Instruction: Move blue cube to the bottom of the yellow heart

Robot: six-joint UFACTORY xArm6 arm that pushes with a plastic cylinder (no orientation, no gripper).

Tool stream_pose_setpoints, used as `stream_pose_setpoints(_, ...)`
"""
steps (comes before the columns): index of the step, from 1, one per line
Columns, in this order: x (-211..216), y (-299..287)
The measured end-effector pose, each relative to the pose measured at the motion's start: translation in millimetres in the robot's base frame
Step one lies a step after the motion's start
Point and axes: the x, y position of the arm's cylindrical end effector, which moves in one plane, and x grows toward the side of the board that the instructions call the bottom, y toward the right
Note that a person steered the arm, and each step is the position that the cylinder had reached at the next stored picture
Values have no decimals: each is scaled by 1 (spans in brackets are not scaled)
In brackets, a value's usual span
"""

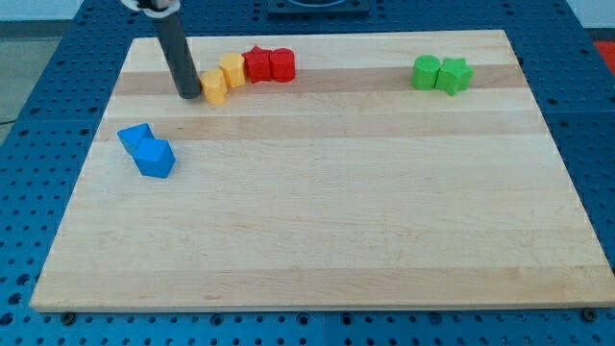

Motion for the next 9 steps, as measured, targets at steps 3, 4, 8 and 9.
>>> stream_pose_setpoints(3, 1, -13)
stream_pose_setpoints(4, -9, -85)
stream_pose_setpoints(8, 110, -66)
stream_pose_setpoints(9, 121, -66)
